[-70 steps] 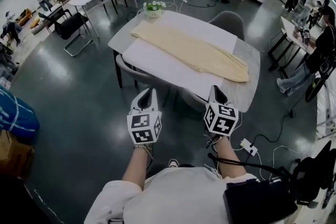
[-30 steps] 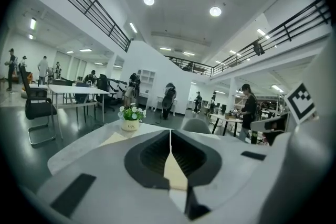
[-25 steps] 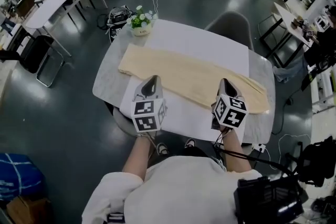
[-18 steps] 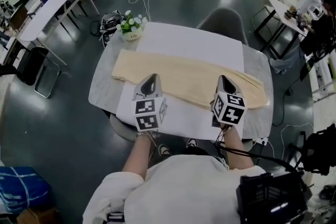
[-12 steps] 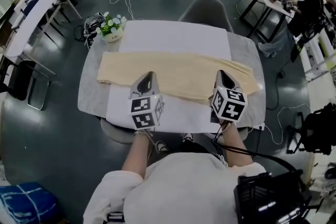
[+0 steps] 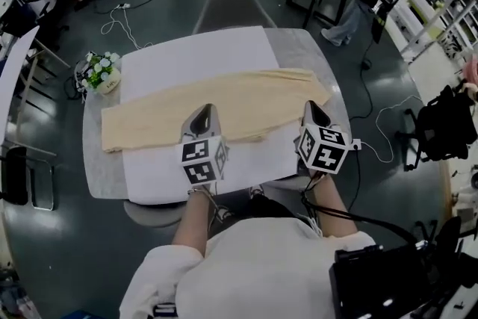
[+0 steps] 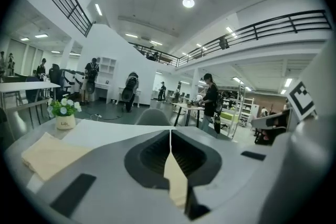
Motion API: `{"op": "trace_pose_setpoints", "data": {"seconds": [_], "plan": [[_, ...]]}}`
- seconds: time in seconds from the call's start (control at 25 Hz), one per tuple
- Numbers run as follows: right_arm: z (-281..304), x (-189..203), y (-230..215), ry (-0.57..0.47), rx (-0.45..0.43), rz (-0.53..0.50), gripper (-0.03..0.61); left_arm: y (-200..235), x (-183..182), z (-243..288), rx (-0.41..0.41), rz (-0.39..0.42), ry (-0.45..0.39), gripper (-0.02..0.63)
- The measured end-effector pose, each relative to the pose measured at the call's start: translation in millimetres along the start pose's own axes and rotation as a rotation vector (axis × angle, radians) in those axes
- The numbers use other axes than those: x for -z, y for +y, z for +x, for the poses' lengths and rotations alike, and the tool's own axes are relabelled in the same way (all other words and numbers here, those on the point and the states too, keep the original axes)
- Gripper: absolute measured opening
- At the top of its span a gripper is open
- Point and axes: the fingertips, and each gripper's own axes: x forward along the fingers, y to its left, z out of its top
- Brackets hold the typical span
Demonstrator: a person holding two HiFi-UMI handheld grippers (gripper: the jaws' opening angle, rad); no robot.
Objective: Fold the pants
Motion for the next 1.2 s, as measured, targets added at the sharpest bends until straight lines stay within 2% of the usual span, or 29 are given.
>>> {"op": "trace_pose_setpoints", "data": {"seconds": [0.2,0.44,0.68,1.2], "plan": [[-9,17,-51,0.024,0.103,0.047,-0.008,-37,11,31,0.088,0.021,0.039,0.014],[-3,38,-110,0.069,0.162,0.095,-0.008,-83,31,69,0.136,0.049,0.096,0.014],[23,56,-144,0.113,0.16,0.114,-0.008,-104,56,99,0.137,0.083,0.154,0.014],[92,96,-190,0.193,0.125,0.182,-0.005,-113,91,153,0.106,0.102,0.221,0.014]]}}
